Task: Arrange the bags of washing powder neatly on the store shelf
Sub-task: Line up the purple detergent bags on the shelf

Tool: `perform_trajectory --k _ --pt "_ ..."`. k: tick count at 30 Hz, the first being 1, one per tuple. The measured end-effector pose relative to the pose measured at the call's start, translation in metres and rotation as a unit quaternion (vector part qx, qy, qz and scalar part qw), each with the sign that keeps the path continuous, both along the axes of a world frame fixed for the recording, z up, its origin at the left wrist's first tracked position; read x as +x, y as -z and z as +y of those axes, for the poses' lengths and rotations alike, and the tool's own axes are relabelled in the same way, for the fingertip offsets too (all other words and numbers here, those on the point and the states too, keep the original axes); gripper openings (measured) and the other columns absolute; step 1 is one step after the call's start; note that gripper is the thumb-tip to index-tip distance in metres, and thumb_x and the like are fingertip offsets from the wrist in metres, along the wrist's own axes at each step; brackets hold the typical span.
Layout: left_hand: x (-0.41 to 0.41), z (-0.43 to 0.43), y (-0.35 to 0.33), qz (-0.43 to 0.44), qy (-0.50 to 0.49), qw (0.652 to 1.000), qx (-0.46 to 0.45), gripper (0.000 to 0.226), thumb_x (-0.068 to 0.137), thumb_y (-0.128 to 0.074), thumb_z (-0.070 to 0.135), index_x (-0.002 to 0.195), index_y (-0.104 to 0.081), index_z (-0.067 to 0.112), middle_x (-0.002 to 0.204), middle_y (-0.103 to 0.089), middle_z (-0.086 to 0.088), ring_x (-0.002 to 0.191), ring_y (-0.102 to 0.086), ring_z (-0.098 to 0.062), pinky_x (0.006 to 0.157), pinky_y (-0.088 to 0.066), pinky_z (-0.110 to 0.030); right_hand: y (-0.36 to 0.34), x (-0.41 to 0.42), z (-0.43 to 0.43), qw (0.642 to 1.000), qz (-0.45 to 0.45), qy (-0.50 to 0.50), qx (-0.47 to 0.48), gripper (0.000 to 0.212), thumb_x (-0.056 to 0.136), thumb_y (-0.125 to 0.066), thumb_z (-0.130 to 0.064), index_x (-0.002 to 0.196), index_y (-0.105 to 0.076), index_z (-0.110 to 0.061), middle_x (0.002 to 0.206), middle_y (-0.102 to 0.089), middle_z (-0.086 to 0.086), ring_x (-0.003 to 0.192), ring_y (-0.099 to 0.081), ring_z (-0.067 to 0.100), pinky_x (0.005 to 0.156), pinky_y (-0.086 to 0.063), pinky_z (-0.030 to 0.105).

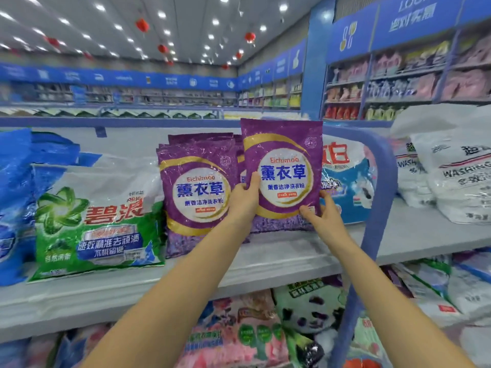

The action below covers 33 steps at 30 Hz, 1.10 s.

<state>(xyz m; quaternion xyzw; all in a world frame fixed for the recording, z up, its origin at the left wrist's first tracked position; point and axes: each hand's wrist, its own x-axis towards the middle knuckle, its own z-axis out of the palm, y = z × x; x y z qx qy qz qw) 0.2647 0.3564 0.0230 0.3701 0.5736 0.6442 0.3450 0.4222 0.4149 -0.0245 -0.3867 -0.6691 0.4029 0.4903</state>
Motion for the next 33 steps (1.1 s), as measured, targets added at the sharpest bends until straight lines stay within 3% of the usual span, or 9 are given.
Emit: perform_trajectory --k 3,5,11,15,18,21,25,29,33 --pt "0.007 0.002 0.007 0.014 -0.034 0.999 -0.007 0.053 0.095 -0.048 0.038 0.136 -0.035 0.008 0.123 -0.049 0.0 0.106 -0.049 -0.013 0.084 -0.041 -0.026 0.002 0.0 0.011 0.996 -0.082 0.012 0.035 0.058 0.087 -0.063 -0.018 0.135 -0.032 -0.012 0.124 -0.055 0.004 0.11 -0.053 0.019 0.092 -0.041 0.033" --pt "0.011 0.005 0.019 0.014 -0.041 0.999 -0.017 0.061 0.092 -0.055 0.03 0.143 -0.026 0.011 0.139 -0.043 -0.002 0.12 -0.046 -0.018 0.097 -0.04 -0.031 0.003 -0.002 0.012 0.99 -0.132 -0.011 0.053 0.06 0.087 -0.063 -0.017 0.136 -0.029 -0.013 0.116 -0.056 0.001 0.101 -0.054 0.017 0.084 -0.039 0.028" --pt "0.034 0.0 0.041 0.069 -0.088 0.994 0.011 0.081 0.088 -0.058 0.014 0.15 -0.004 0.021 0.153 -0.024 0.0 0.139 -0.025 -0.021 0.113 -0.025 -0.044 0.012 -0.006 0.015 0.979 -0.155 -0.034 0.128 0.057 0.086 -0.062 -0.008 0.136 -0.033 -0.012 0.13 -0.053 0.007 0.119 -0.05 0.022 0.084 -0.036 0.021" --pt "0.039 -0.005 0.046 0.155 -0.113 0.979 0.066 0.074 0.086 -0.055 0.004 0.148 -0.017 0.019 0.152 -0.026 -0.002 0.14 -0.024 -0.017 0.115 -0.024 -0.043 0.014 -0.007 0.008 0.988 -0.098 -0.008 0.115 0.077 0.084 -0.065 -0.007 0.144 -0.018 -0.014 0.139 -0.044 0.008 0.127 -0.042 0.02 0.096 -0.035 0.023" --pt "0.04 -0.015 0.039 0.299 -0.127 0.94 0.099 0.059 0.088 -0.053 0.004 0.141 -0.031 0.018 0.154 -0.02 0.0 0.141 -0.016 -0.012 0.113 -0.016 -0.025 0.011 0.0 0.005 0.979 -0.052 0.039 0.193 0.073 0.081 -0.067 -0.006 0.141 -0.026 -0.013 0.139 -0.037 0.006 0.13 -0.035 0.015 0.104 -0.028 0.019" --pt "0.033 -0.024 0.031 0.44 -0.118 0.887 0.075 0.039 0.086 -0.06 0.009 0.124 -0.05 0.014 0.132 -0.045 -0.003 0.123 -0.042 -0.014 0.095 -0.03 -0.015 0.007 0.009 0.007 0.954 -0.136 0.057 0.262 0.056 0.08 -0.068 -0.009 0.129 -0.041 -0.012 0.128 -0.043 0.007 0.119 -0.042 0.018 0.093 -0.031 0.015" --pt "0.023 -0.023 0.04 0.539 -0.085 0.831 -0.111 0.011 0.081 -0.066 0.019 0.08 -0.056 0.014 0.077 -0.056 0.002 0.078 -0.057 -0.021 0.063 -0.039 -0.028 0.015 0.014 0.006 0.913 -0.302 0.068 0.266 0.037 0.083 -0.067 -0.019 0.109 -0.042 -0.014 0.108 -0.046 0.007 0.081 -0.05 0.022 0.064 -0.038 0.03" --pt "0.024 -0.015 0.052 0.547 -0.097 0.815 -0.166 0.018 0.082 -0.066 0.021 0.074 -0.052 0.015 0.081 -0.058 -0.004 0.08 -0.056 -0.024 0.067 -0.044 -0.033 0.015 0.014 0.012 0.908 -0.346 0.049 0.231 0.028 0.084 -0.066 -0.025 0.087 -0.041 -0.015 0.088 -0.052 0.004 0.082 -0.053 0.024 0.064 -0.034 0.03" --pt "0.021 -0.009 0.053 0.541 -0.107 0.817 -0.17 0.02 0.083 -0.066 0.02 0.072 -0.049 0.015 0.08 -0.058 -0.004 0.079 -0.056 -0.025 0.067 -0.043 -0.033 0.01 0.013 0.018 0.912 -0.353 0.026 0.209 0.028 0.084 -0.067 -0.026 0.085 -0.041 -0.015 0.086 -0.051 0.004 0.078 -0.045 0.02 0.065 -0.033 0.03"
